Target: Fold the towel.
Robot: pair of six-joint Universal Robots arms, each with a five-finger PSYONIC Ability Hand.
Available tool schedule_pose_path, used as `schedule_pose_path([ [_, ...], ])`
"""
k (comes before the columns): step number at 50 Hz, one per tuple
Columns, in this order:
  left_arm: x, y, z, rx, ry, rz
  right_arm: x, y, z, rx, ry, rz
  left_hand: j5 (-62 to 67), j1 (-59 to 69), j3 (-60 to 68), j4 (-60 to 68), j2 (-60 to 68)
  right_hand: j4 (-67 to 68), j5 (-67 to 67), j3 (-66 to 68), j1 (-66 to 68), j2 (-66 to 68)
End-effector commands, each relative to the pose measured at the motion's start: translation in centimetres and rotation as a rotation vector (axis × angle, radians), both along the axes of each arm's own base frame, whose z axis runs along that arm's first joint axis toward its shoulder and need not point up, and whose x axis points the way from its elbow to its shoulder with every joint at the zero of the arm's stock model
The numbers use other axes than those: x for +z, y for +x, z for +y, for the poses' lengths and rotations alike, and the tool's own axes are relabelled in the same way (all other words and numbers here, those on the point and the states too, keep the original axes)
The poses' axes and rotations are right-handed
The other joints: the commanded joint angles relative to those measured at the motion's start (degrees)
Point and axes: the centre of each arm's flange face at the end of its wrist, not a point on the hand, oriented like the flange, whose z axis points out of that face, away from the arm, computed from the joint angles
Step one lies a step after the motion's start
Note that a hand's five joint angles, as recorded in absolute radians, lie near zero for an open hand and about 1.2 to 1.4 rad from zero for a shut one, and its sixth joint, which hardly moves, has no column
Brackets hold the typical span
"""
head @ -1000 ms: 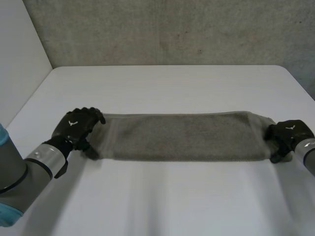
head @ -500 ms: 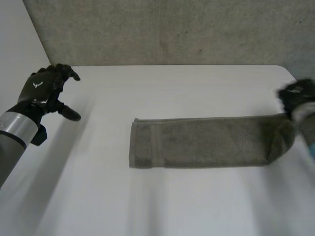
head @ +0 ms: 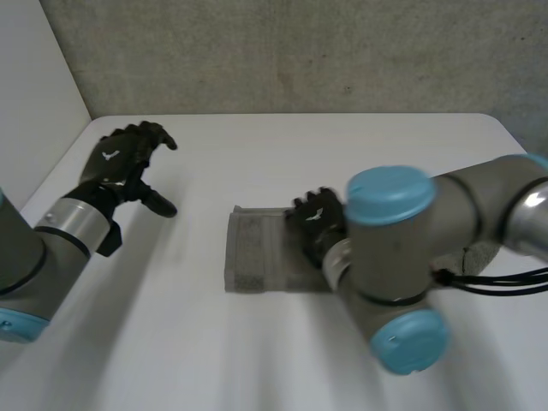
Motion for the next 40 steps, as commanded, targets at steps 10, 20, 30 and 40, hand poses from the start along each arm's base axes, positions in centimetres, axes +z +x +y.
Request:
schedule_pose_path([
  [10,-1.4,-1.7,1.4,-0.059,0.041,-0.012,1.3,-16.7,-11.3,-0.414,0.004,-0.131,-2.70,-4.04,-4.04,-3.95,-3.71,-4.74,-3.42,-4.09,-3.42,-4.12],
  [20,-2.4,-1.8,1.7,-0.062,0.070,-0.021,1.9,-24.9,-16.6,-0.626,-0.037,-0.316,-2.70,-4.04,-4.04,-3.95,-3.71,-4.74,-3.42,-4.09,-3.42,-4.12],
  [30,-3.1,-1.6,2.1,-0.061,0.094,-0.027,3.6,-28.2,-19.0,-0.602,0.138,-0.708,-3.04,-4.37,-4.38,-4.29,-4.05,-4.74,-3.42,-4.09,-3.42,-4.12],
  [40,-3.1,-1.3,1.5,-0.048,0.094,-0.024,3.1,-26.4,-20.8,-0.553,0.174,-0.727,-3.04,-4.37,-4.38,-4.29,-4.05,-1.80,-0.48,-1.15,-0.48,-1.18],
])
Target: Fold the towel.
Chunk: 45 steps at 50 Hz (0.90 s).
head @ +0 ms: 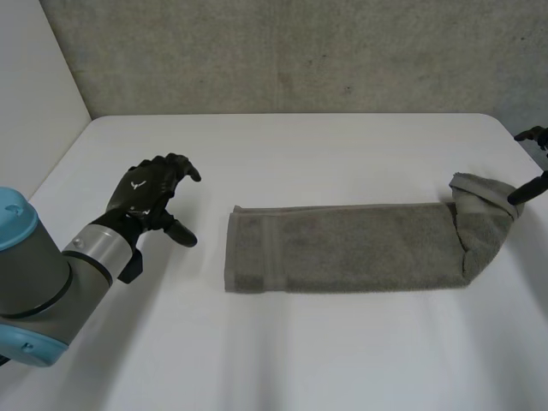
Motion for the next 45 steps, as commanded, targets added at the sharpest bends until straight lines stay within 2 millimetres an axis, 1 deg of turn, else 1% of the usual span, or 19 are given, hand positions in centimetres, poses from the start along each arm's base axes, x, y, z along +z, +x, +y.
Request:
schedule_pose_path([
  [1,-0.2,0.2,-0.4,0.009,0.004,0.000,-0.5,2.0,-1.2,0.050,-0.004,0.005,-3.03,-4.37,-4.37,-4.28,-4.01,-1.78,-0.47,-1.08,-0.11,-1.17],
  [5,-0.3,0.3,-0.5,0.011,0.007,-0.001,-1.5,4.6,-1.8,0.103,0.003,0.012,-3.03,-4.37,-4.37,-4.28,-4.01,0.56,1.87,1.26,2.23,1.17],
  [11,-0.7,0.2,-0.6,0.011,0.016,-0.003,-2.8,5.1,-3.1,0.063,0.012,0.033,-3.03,-4.37,-4.37,-4.28,-4.01,7.13,8.44,7.83,8.80,7.74],
  [16,-1.0,0.2,-0.7,0.011,0.022,-0.006,-4.9,7.0,-3.9,0.089,0.054,0.041,-3.03,-4.37,-4.37,-4.28,-4.01,13.68,14.99,14.38,15.35,14.29],
  [20,-0.9,0.2,-0.8,0.012,0.021,-0.006,-5.9,7.5,-4.1,0.102,0.079,0.058,-3.03,-4.37,-4.37,-4.28,-4.01,18.57,19.88,19.27,20.24,19.18],
  [26,-0.9,0.2,-0.7,0.011,0.021,-0.006,-6.4,7.4,-4.4,0.093,0.076,0.097,-3.03,-4.37,-4.37,-4.28,-4.01,35.73,37.04,36.43,37.40,36.34],
  [27,-0.9,0.2,-0.7,0.011,0.021,-0.006,-6.4,7.4,-4.4,0.095,0.079,0.098,-3.03,-4.37,-4.37,-4.28,-4.01,46.55,47.86,47.25,48.22,47.16],
  [28,-1.0,0.2,-0.7,0.012,0.022,-0.006,-6.2,7.4,-4.3,0.094,0.077,0.099,-3.03,-4.37,-4.37,-4.28,-4.01,61.81,63.13,62.52,63.49,62.42],
  [32,-1.0,0.2,-0.7,0.012,0.022,-0.006,-5.0,7.5,-4.0,0.094,0.061,0.098,-3.03,-4.37,-4.37,-4.28,-4.01,65.27,66.58,65.97,66.94,65.88],
  [33,-1.0,0.3,-0.7,0.012,0.024,-0.007,-3.9,7.6,-3.8,0.094,0.041,0.099,-3.03,-4.37,-4.37,-4.28,-4.01,65.27,66.58,65.97,66.94,65.88],
  [34,-1.0,0.3,-0.7,0.012,0.024,-0.007,-3.9,7.6,-3.8,0.094,0.041,0.099,-3.03,-4.37,-4.37,-4.28,-4.01,65.27,66.58,65.97,66.94,65.88],
  [36,-1.0,0.3,-0.7,0.012,0.024,-0.007,-1.8,8.5,-3.0,0.112,-0.001,0.107,-3.03,-4.37,-4.37,-4.28,-4.01,65.27,66.58,65.97,66.94,65.88],
  [37,-1.0,0.3,-0.7,0.012,0.024,-0.007,-1.7,8.5,-3.0,0.112,-0.001,0.107,-3.03,-4.37,-4.37,-4.28,-4.01,65.27,66.58,65.97,66.94,65.88],
  [39,-0.9,0.3,-0.7,0.014,0.021,-0.006,0.4,10.7,-1.4,0.160,-0.040,0.108,-3.03,-4.37,-4.37,-4.28,-4.01,65.27,66.58,65.97,66.94,65.88],
  [40,-0.9,0.3,-0.7,0.014,0.021,-0.006,0.4,10.7,-1.4,0.161,-0.041,0.108,-3.03,-4.37,-4.37,-4.28,-4.01,65.27,66.58,65.97,66.94,65.88],
  [41,-0.8,0.3,-0.7,0.014,0.019,-0.004,1.5,12.2,-0.4,0.196,-0.064,0.108,-3.03,-4.37,-4.37,-4.28,-4.01,65.27,66.58,65.97,66.94,65.88],
  [42,-0.7,0.3,-0.8,0.015,0.016,-0.003,1.5,12.2,-0.4,0.196,-0.064,0.108,-3.03,-4.37,-4.37,-4.28,-4.01,65.27,66.58,65.97,66.94,65.88],
  [44,-0.5,0.4,-0.9,0.020,0.011,-0.001,3.0,14.9,1.7,0.266,-0.096,0.115,-3.03,-4.37,-4.37,-4.28,-4.01,65.27,66.58,65.97,66.94,65.88],
  [45,-0.4,0.6,-1.0,0.028,0.009,0.003,3.0,14.9,1.7,0.266,-0.096,0.115,-3.03,-4.37,-4.37,-4.28,-4.01,65.27,66.58,65.97,66.94,65.88],
])
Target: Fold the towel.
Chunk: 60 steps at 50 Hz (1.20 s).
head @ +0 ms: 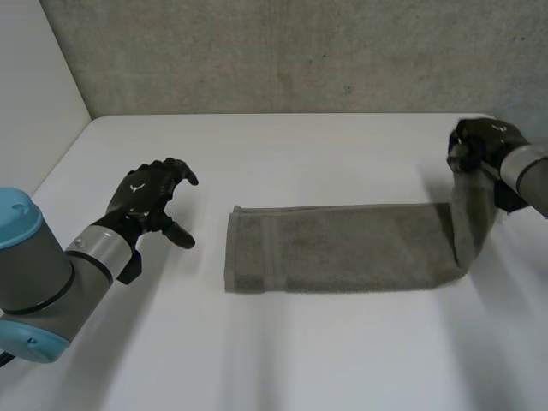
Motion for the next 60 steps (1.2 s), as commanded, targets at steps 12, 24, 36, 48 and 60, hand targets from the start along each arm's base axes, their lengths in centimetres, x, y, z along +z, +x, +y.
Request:
schedule_pose_path([
  [12,1.8,3.0,-2.0,0.118,-0.045,0.026,2.4,18.7,15.4,0.538,-0.083,0.041,-3.03,-4.37,-4.37,-4.28,-4.01,3.32,4.26,3.19,4.53,5.31],
  [24,2.0,4.4,-2.9,0.185,-0.055,0.028,-4.6,25.4,23.2,0.785,-0.005,0.138,-3.03,-4.37,-4.37,-4.28,-4.01,3.32,4.26,3.19,4.53,5.31],
  [36,1.6,3.8,-2.3,0.162,-0.042,0.025,-2.0,23.8,22.6,0.713,-0.025,0.202,-3.03,-4.37,-4.37,-4.28,-4.01,-66.68,-65.74,-66.81,-65.47,-64.69],
  [48,1.3,0.0,0.3,-0.018,-0.041,0.013,2.8,14.4,18.6,0.440,-0.022,0.196,-1.86,-3.20,-3.20,-3.11,-2.84,-66.68,-65.74,-66.81,-65.47,-64.69],
  [60,0.4,-6.0,3.5,-0.272,-0.032,0.008,-2.2,7.3,18.3,0.281,0.026,0.215,-0.17,-1.51,-1.51,-1.42,-1.15,-53.65,-52.70,-53.77,-52.44,-51.65],
])
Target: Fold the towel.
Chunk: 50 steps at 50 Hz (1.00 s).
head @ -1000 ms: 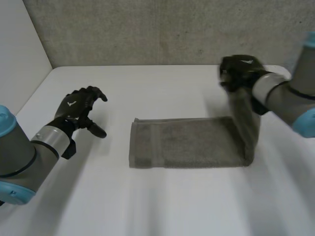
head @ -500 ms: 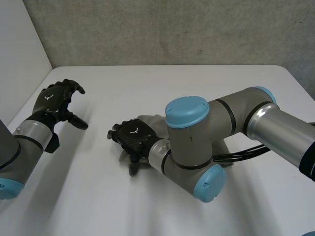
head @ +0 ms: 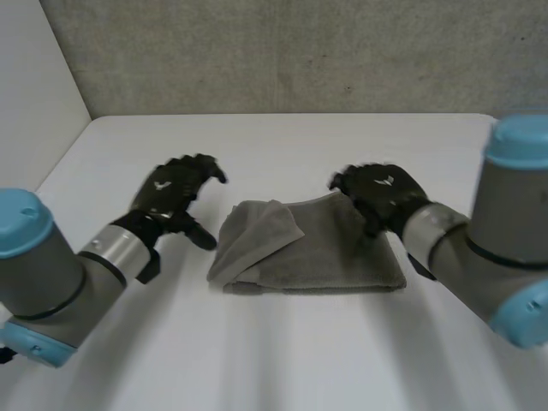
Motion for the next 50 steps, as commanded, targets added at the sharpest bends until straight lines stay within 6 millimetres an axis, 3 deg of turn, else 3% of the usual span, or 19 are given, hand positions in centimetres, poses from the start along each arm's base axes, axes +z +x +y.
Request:
schedule_pose_path([
  [1,-1.1,-4.0,1.7,-0.138,0.009,-0.019,-3.5,-3.5,0.3,-0.069,0.018,0.011,0.15,-1.18,-1.18,-1.08,-0.82,7.29,6.69,7.13,6.83,7.15],
  [5,-2.6,-5.5,1.4,-0.159,0.038,-0.041,-4.5,-3.6,0.9,-0.047,0.021,0.009,0.16,-1.17,-1.18,-1.08,-0.82,12.35,11.75,12.20,11.89,12.21],
  [15,-4.8,-6.5,-1.1,-0.031,0.051,-0.070,-7.4,-3.2,1.2,-0.007,-0.019,0.053,0.33,-1.00,-1.01,-0.91,-0.65,29.80,29.21,29.65,29.35,29.67],
  [26,-4.5,-6.1,-4.0,0.159,0.002,-0.059,-9.2,-3.4,1.1,-0.001,0.001,0.117,0.16,-1.17,-1.18,-1.08,-0.82,53.88,53.28,53.73,53.42,53.74],
  [33,-4.5,-5.1,-4.7,0.271,-0.001,-0.074,-9.1,-3.7,0.9,-0.023,-0.003,0.122,0.49,-0.84,-0.84,-0.75,-0.48,53.56,52.97,53.41,53.10,53.43],
  [40,-5.8,-3.9,-4.9,0.328,0.008,-0.190,-8.9,-3.7,1.0,-0.025,-0.007,0.122,0.16,-1.17,-1.18,-1.08,-0.82,53.22,52.63,53.07,52.76,53.09],
  [50,-5.4,-2.6,-5.1,0.350,0.013,-0.205,-8.8,-3.7,1.3,-0.019,-0.005,0.120,-0.51,-1.84,-1.85,-1.75,-1.49,51.72,51.12,51.56,51.26,51.58],
])
